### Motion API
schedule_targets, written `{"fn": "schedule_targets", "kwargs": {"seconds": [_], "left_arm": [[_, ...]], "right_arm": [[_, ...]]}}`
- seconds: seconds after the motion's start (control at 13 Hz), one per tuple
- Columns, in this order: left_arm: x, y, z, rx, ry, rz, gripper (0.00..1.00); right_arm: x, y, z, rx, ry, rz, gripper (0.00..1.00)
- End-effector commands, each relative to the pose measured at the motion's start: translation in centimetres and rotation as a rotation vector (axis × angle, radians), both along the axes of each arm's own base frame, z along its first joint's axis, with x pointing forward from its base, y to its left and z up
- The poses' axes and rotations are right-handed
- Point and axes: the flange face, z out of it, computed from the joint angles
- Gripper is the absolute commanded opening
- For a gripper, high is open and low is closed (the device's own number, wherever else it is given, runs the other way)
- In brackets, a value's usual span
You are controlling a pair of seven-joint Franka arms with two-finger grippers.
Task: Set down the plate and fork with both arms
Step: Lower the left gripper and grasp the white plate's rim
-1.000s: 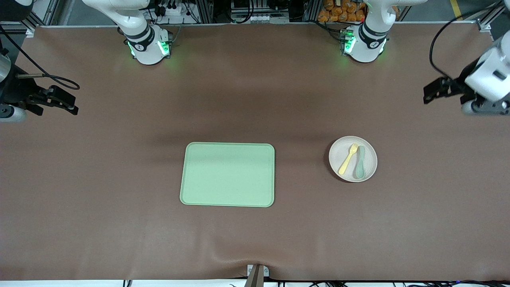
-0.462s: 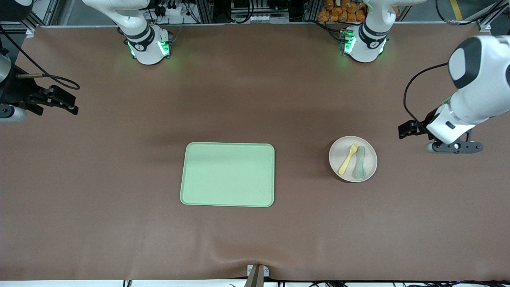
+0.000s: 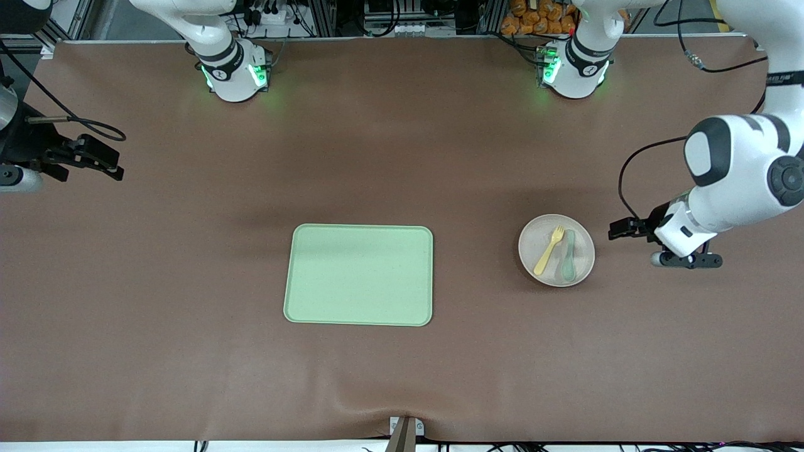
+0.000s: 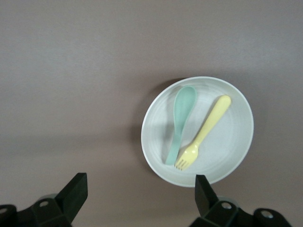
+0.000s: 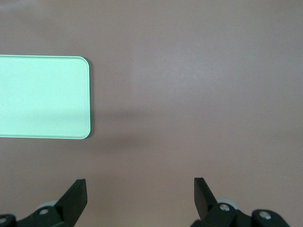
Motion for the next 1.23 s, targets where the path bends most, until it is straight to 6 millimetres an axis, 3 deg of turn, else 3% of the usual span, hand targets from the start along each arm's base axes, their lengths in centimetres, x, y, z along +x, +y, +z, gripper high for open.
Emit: {"fn": "schedule_targets", "kwargs": {"seconds": [0.0, 0.23, 0.38, 0.85, 1.15], "left_arm": [[-0.1, 0.0, -3.4, -0.017, -0.031, -0.015, 0.90], [-0.2, 1.1, -6.3, -0.016, -0.029, -0.011, 0.73], [-0.2, 2.2, -7.5, -0.048, -0.028, -0.016, 0.71], [0.0, 1.3, -11.4, -0.107, -0.035, 0.020, 0.67], [-0.1, 1.0, -12.5, -0.106, -0.024, 0.016, 0.60]], "right_arm": [[-0.6, -0.2, 0.3, 0.006, 0.000, -0.004, 1.00], [-0.6, -0.2, 0.3, 0.006, 0.000, -0.004, 1.00], [-0.6, -0.3, 0.3, 0.004, 0.001, -0.004, 1.00], [-0.6, -0.3, 0.3, 0.006, 0.000, -0.006, 1.00], [-0.6, -0.5, 0.2, 0.006, 0.003, -0.009, 1.00]]}}
